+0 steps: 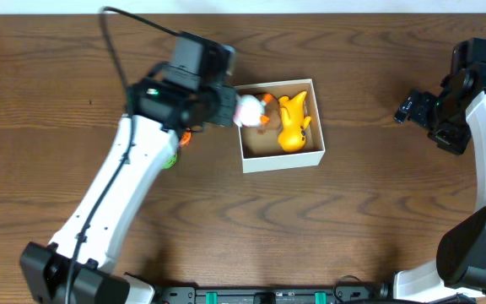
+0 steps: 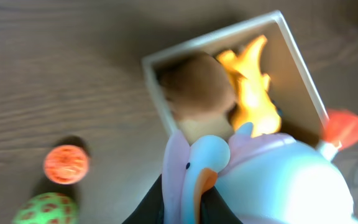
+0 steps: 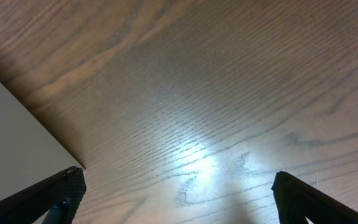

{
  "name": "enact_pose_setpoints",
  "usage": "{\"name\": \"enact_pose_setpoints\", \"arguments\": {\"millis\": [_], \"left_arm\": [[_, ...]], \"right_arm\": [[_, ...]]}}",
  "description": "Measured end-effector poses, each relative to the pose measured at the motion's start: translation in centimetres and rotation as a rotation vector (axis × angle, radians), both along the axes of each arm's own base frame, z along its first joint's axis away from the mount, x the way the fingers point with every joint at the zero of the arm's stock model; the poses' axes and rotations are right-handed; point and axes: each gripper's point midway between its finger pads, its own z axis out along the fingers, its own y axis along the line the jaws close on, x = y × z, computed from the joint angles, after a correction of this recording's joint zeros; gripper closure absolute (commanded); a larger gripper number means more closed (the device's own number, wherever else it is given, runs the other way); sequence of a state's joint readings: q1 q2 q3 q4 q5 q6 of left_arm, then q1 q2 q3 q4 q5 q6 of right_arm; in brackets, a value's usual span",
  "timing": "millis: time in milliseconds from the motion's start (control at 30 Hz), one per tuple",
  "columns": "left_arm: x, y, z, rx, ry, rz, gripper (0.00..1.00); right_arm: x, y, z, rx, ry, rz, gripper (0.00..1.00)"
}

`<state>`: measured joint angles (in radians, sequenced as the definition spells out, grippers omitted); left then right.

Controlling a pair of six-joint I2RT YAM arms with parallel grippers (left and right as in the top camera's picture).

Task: Pack container
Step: 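Carry the white-pink duck with the left gripper into the box and release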

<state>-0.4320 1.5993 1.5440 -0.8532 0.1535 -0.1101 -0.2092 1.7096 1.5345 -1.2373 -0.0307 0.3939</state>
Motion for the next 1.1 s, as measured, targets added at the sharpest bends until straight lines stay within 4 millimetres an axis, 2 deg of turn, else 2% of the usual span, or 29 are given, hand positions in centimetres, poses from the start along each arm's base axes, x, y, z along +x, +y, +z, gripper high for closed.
{"name": "enact_pose_setpoints", "arguments": {"millis": [200,367,533,867,967,1100], "left_arm": [[-1.6,-3.9,-3.0,0.048,0.066,-0.049,0.87],[-2.1,-5.7,-8.0,0.123,0.169,-0.065,0.87],[-2.3,-5.3,-12.7,0.196,0.27,-0.024,0.87],[-2.8,-4.7,-17.1,0.264,0.367,0.005,0.83],[-2.9,-4.6,-17.9,0.277,0.385,0.007,0.69],[-2.9,-4.6,-17.6,0.274,0.379,0.01,0.53]], "right_arm": [[0.0,0.0,0.0,0.0,0.0,0.0,0.01],[0.0,0.0,0.0,0.0,0.0,0.0,0.01],[0.0,0.0,0.0,0.0,0.0,0.0,0.01],[0.0,-0.1,0.0,-0.004,0.001,0.0,0.01],[0.0,-0.1,0.0,-0.004,0.001,0.0,0.01],[0.0,-0.1,0.0,-0.004,0.001,0.0,0.01]]}}
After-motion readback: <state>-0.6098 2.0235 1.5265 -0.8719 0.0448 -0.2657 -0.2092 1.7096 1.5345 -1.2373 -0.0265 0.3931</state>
